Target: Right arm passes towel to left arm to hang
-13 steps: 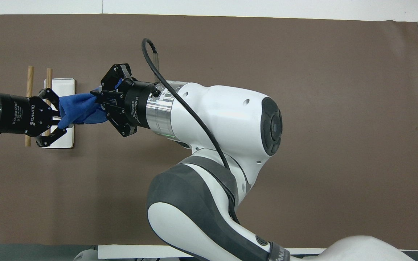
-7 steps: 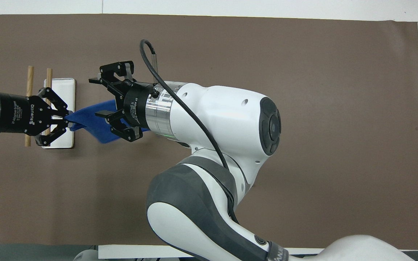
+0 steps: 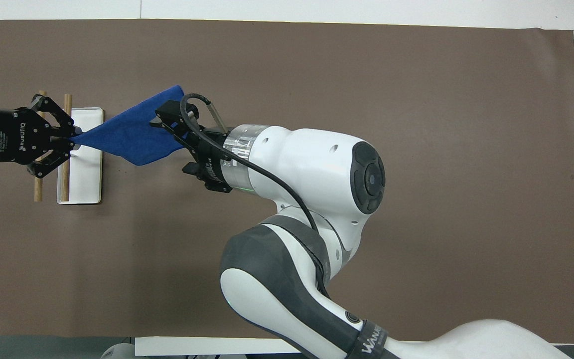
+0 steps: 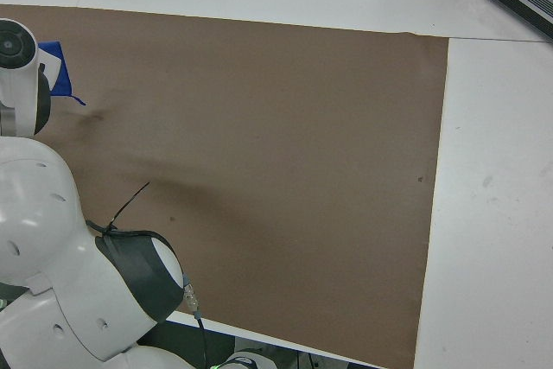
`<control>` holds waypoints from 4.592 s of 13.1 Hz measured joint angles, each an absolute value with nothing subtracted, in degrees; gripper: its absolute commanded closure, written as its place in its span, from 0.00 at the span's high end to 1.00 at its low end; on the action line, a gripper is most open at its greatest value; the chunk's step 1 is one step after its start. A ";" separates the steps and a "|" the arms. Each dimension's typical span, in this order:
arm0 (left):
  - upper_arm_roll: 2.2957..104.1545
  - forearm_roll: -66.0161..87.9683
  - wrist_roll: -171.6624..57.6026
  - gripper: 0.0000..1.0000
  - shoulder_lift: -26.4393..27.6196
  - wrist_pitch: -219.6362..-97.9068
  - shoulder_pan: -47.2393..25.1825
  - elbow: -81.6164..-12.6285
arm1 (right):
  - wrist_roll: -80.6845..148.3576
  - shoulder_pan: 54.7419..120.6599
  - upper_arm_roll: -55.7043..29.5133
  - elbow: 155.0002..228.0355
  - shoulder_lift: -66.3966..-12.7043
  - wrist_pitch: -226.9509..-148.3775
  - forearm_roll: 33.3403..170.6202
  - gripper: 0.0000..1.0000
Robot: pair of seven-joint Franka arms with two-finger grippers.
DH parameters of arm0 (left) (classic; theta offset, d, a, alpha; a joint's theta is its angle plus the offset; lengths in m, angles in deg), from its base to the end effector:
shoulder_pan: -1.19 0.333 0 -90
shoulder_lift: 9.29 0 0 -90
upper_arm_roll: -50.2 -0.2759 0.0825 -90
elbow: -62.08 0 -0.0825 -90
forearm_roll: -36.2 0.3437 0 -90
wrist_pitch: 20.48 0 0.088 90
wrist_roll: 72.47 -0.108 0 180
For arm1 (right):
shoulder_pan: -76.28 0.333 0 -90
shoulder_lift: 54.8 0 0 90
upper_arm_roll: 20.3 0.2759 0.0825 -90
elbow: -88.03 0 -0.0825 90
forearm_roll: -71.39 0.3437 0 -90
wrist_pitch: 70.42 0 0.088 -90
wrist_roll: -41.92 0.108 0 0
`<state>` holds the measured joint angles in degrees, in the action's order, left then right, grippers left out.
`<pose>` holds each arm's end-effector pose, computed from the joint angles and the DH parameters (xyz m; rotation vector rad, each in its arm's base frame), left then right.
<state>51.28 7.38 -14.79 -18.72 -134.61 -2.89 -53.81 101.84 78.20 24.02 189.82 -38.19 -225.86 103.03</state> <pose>0.4883 -0.0748 0.5125 2.2780 1.3885 -0.1800 0.4749 0.4039 0.4881 -2.0959 0.8407 0.0731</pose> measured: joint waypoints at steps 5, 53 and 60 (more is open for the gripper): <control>51.08 14.77 -32.52 0.00 -16.10 -136.53 -2.77 -49.46 | 74.79 73.27 15.17 199.57 -45.72 -213.06 99.58 1.00; 50.27 18.26 -127.61 0.01 -11.86 -146.67 13.35 -53.13 | 45.70 79.45 -27.68 189.76 -57.59 -168.46 71.83 1.00; 50.13 18.24 -125.50 0.24 -11.33 -147.90 15.79 -53.85 | 45.69 76.56 -26.14 189.76 -57.59 -168.46 71.83 1.00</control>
